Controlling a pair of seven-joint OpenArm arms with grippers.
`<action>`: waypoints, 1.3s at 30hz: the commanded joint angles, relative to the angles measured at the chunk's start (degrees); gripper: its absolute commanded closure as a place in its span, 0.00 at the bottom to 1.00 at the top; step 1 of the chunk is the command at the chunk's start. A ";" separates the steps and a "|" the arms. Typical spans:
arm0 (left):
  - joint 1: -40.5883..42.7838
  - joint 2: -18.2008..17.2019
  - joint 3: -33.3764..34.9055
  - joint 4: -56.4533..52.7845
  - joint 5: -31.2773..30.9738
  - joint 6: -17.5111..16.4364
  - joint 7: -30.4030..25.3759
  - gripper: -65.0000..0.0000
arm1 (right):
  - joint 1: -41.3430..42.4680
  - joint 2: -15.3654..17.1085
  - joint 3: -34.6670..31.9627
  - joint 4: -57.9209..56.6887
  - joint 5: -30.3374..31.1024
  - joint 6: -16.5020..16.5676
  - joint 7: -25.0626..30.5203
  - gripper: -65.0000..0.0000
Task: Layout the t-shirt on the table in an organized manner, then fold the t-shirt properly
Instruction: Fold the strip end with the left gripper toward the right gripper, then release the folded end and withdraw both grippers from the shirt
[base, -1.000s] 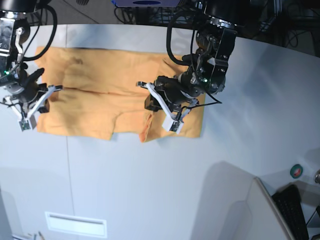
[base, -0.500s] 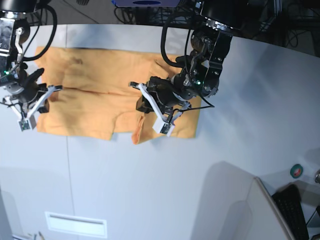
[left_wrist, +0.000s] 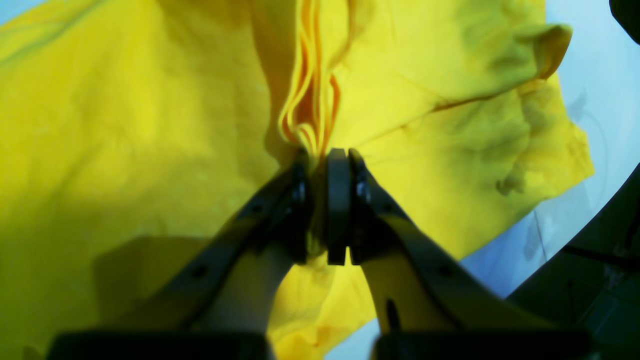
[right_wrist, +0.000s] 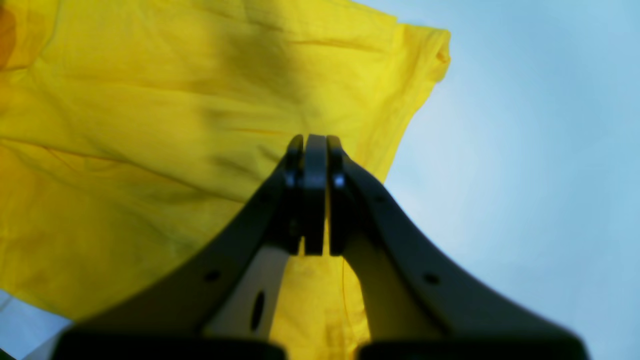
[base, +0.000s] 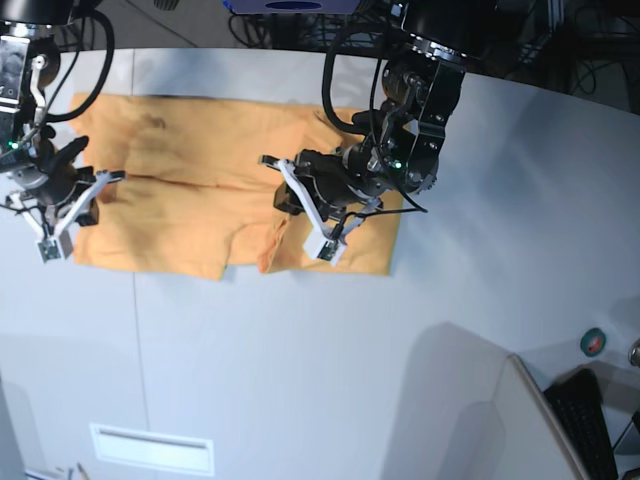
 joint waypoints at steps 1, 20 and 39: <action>-0.79 0.37 -0.09 1.04 -0.62 -0.45 -0.73 1.00 | 0.59 0.69 0.35 0.78 0.43 0.23 1.13 1.00; -0.88 0.37 0.00 0.87 -0.53 -0.45 -0.73 1.00 | 0.59 0.69 0.26 0.78 0.43 0.23 1.13 1.00; -3.25 -0.34 0.70 3.15 -0.97 -0.45 2.43 0.34 | 0.59 0.69 0.70 0.78 0.43 0.23 1.13 1.00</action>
